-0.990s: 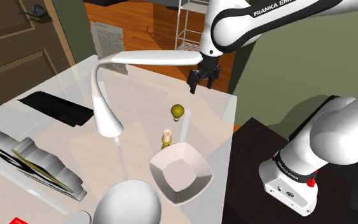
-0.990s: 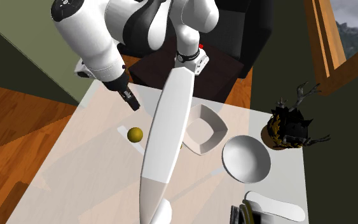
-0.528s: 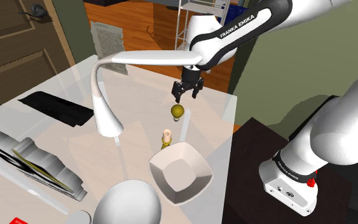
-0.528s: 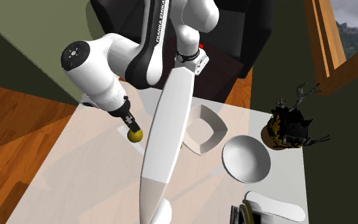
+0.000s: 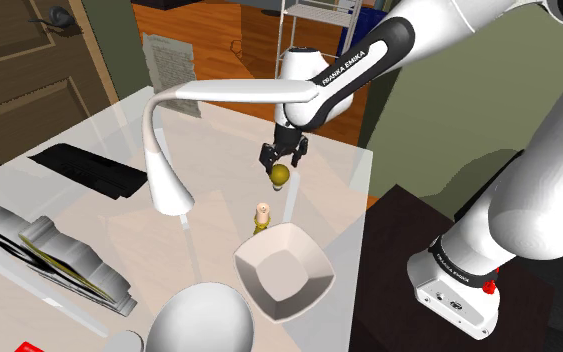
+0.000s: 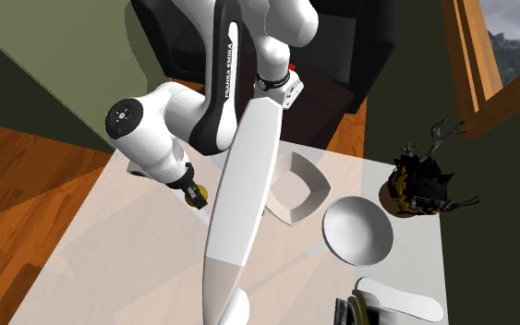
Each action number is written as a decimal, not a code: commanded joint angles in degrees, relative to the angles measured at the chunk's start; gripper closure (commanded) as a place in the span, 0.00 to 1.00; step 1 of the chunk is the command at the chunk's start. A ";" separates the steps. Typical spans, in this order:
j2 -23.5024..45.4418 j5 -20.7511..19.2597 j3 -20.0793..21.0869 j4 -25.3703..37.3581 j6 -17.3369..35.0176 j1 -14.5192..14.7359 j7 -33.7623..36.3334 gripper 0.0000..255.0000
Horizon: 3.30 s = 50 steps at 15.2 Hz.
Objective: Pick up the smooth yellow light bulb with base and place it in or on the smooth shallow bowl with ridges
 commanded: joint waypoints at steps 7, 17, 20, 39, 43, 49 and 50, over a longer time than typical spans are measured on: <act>2.45 -0.26 -0.03 -0.18 2.66 0.19 0.15 0.00; 2.45 -0.26 -0.03 -0.17 2.64 0.19 0.15 1.00; 2.45 -0.26 -0.03 -0.18 2.66 0.19 0.15 1.00; -8.75 0.68 0.09 3.04 -11.70 -0.22 0.35 1.00; -10.60 0.76 0.03 4.30 -14.78 -0.27 0.45 1.00; -17.28 2.87 3.20 -2.37 -14.23 2.80 5.23 1.00; -18.52 3.37 3.90 -3.53 -14.17 3.46 6.23 1.00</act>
